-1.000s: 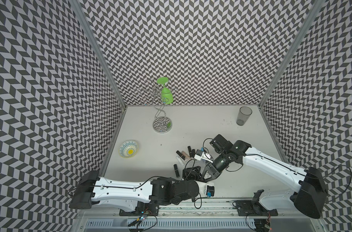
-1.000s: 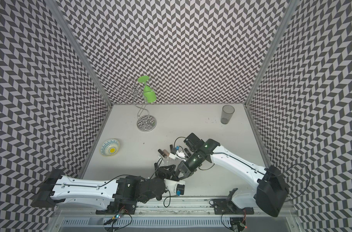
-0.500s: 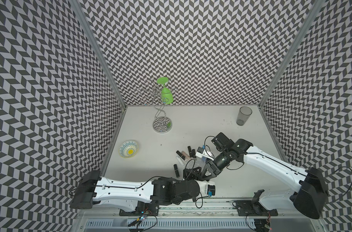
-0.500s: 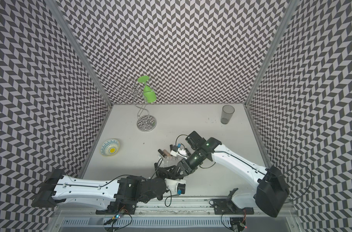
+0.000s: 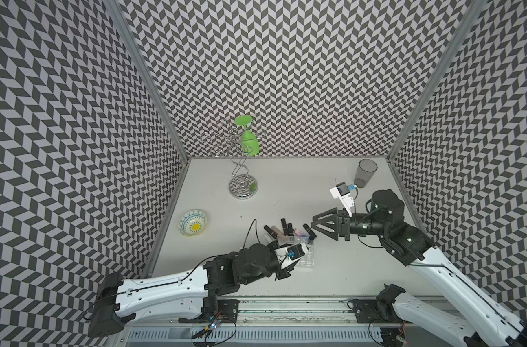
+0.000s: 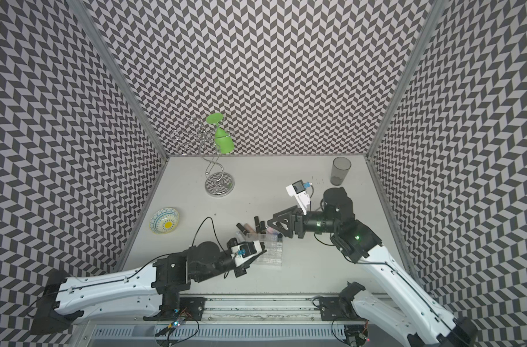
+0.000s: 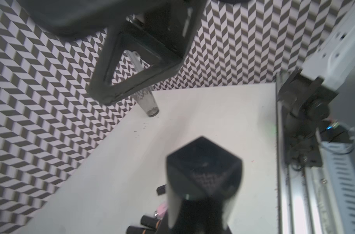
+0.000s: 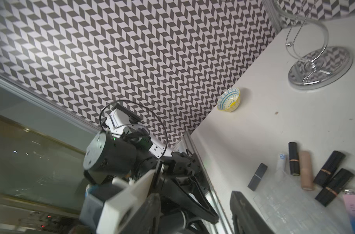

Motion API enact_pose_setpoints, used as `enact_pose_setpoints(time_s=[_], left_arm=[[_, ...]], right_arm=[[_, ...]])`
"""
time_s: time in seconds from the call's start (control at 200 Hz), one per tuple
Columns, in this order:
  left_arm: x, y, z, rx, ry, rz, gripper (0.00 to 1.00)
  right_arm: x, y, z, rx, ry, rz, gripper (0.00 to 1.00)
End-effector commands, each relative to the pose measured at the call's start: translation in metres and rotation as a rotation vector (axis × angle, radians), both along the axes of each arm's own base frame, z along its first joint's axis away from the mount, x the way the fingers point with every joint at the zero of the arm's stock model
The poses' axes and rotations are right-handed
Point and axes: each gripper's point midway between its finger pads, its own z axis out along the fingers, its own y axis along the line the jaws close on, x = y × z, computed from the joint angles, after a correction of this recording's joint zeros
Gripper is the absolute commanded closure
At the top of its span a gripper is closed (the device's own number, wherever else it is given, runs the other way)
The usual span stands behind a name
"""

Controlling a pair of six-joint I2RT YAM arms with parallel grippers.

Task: Arrange the lipsticks in the organizer
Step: Adjust the lipstick.

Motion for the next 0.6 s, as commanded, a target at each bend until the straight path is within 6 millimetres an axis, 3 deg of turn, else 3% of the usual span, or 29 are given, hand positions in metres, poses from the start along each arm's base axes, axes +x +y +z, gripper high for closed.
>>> enact_pose_setpoints(time_s=[0.0,0.105,0.17,0.23,0.446,0.596], left_arm=[[-0.012,-0.003,0.021,-0.271,0.25,-0.146,1.0],[-0.011,0.003,0.023,-0.35,0.302,-0.215,1.0],[-0.004,0.002,0.017,-0.354,0.337,-0.217,1.0],[0.001,-0.004,0.008,-0.333,0.381,-0.222,1.0],[0.01,-0.016,-0.002,-0.308,0.441,-0.241,1.0],[0.015,-0.017,-0.004,-0.29,0.459,-0.245,1.0]], right_arm=[[0.003,-0.018,0.017,0.21,-0.111,-0.147,0.39],[0.001,-0.03,-0.006,0.195,-0.146,-0.21,0.35],[-0.007,-0.027,-0.009,0.244,-0.169,-0.161,0.35],[-0.012,-0.019,-0.011,0.241,-0.203,-0.129,0.35],[0.002,0.021,-0.02,0.092,-0.282,-0.131,0.33],[0.018,0.039,-0.029,0.019,-0.273,-0.111,0.38]])
